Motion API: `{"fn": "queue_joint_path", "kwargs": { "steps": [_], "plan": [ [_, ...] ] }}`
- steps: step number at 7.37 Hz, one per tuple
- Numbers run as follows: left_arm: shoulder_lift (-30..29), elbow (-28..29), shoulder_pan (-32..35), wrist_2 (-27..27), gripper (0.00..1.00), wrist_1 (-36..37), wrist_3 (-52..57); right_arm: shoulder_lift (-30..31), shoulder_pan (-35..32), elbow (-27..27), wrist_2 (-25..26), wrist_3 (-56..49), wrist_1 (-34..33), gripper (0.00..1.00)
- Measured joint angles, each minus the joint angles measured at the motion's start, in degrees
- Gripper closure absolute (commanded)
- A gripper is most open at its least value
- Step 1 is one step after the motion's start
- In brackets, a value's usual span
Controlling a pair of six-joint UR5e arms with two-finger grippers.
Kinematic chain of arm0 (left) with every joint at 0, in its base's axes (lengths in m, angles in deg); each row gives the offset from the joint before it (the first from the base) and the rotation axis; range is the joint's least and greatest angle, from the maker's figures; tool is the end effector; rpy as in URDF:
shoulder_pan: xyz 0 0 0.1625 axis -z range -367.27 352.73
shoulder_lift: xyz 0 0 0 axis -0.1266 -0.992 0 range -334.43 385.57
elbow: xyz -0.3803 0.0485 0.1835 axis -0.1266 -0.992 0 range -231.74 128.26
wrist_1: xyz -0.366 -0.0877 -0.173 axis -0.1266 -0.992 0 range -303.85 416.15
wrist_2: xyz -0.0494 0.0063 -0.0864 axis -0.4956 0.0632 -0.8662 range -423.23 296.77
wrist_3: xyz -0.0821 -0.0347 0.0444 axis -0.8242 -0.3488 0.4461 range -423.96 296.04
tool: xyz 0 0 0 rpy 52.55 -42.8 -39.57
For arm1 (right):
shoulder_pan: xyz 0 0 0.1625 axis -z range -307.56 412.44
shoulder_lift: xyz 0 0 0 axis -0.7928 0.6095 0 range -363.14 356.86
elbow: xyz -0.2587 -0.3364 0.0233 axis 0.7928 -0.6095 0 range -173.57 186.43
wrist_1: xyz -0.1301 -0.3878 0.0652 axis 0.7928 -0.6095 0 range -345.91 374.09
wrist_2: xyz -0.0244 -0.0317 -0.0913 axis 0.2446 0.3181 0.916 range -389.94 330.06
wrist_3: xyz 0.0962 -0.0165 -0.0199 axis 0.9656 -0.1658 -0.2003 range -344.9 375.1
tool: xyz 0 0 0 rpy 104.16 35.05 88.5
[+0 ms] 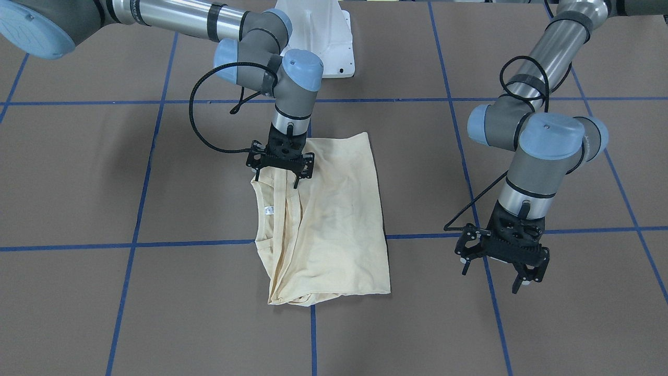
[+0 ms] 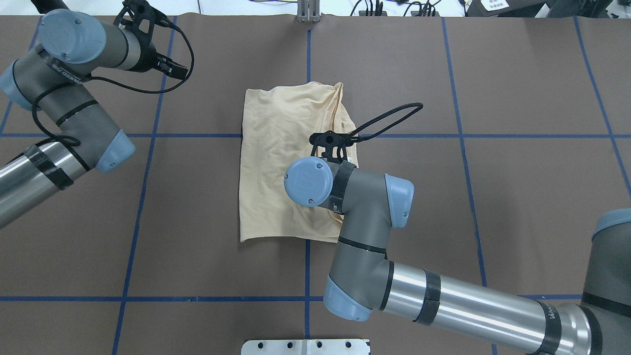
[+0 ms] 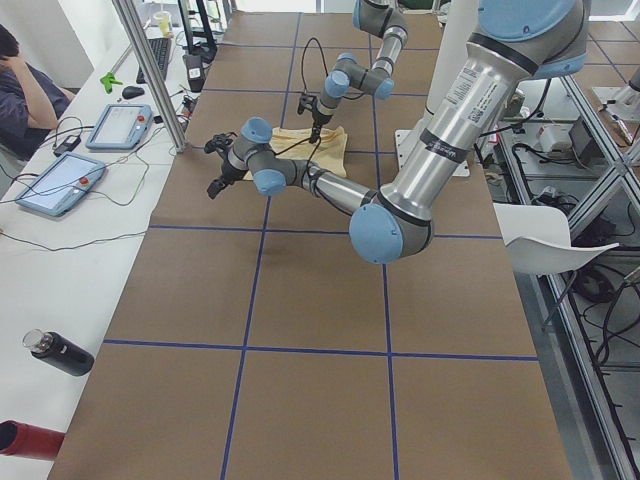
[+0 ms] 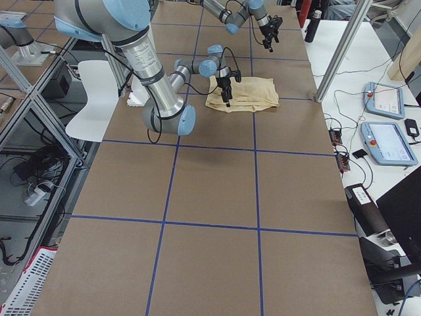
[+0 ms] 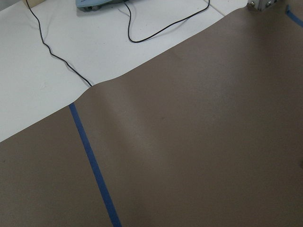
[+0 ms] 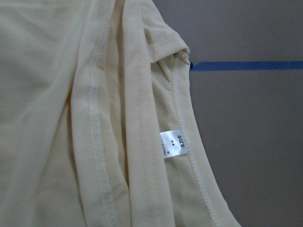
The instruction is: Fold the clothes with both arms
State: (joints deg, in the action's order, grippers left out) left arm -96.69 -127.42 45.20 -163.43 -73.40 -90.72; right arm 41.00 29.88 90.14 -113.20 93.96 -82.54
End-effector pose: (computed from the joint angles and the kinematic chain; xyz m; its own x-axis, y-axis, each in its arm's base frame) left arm 0.3567 -0.6545 0.3697 0.7632 0.4490 -0.4648 0.0183 0.7040 0.7100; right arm -0.6321 -0.4195 0.2375 0.8453 0.1435 0.5146 -0.2820 0.9380 0.2017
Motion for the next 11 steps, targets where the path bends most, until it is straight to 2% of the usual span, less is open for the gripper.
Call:
{"fn": "queue_joint_path", "kwargs": {
  "steps": [1, 2, 4, 7, 9, 11],
  "plan": [
    [0.0, 0.0, 0.0, 0.0, 0.00, 0.0, 0.0, -1.5, -0.2, -1.4, 0.0, -0.2, 0.0, 0.01],
    [0.0, 0.0, 0.0, 0.0, 0.00, 0.0, 0.0, -3.2, -0.5, -3.4, 0.0, -0.3, 0.1, 0.07],
    [0.0, 0.0, 0.0, 0.0, 0.00, 0.0, 0.0, -4.9, -1.0, -5.8, -0.1, -1.0, 0.2, 0.30],
    [0.0, 0.1, 0.0, 0.0, 0.00, 0.0, 0.0, -5.2, -1.7, -6.8, -0.1, -4.8, 0.0, 0.46],
    [0.0, 0.1, 0.0, 0.0, 0.00, 0.0, 0.0, -5.3, -1.8, -7.5, -0.1, -6.2, -0.1, 0.72],
    [0.0, 0.1, 0.0, 0.0, 0.00, 0.0, 0.0, -5.9, -2.5, -7.5, -0.8, -8.1, -1.1, 0.71]
  ]
}}
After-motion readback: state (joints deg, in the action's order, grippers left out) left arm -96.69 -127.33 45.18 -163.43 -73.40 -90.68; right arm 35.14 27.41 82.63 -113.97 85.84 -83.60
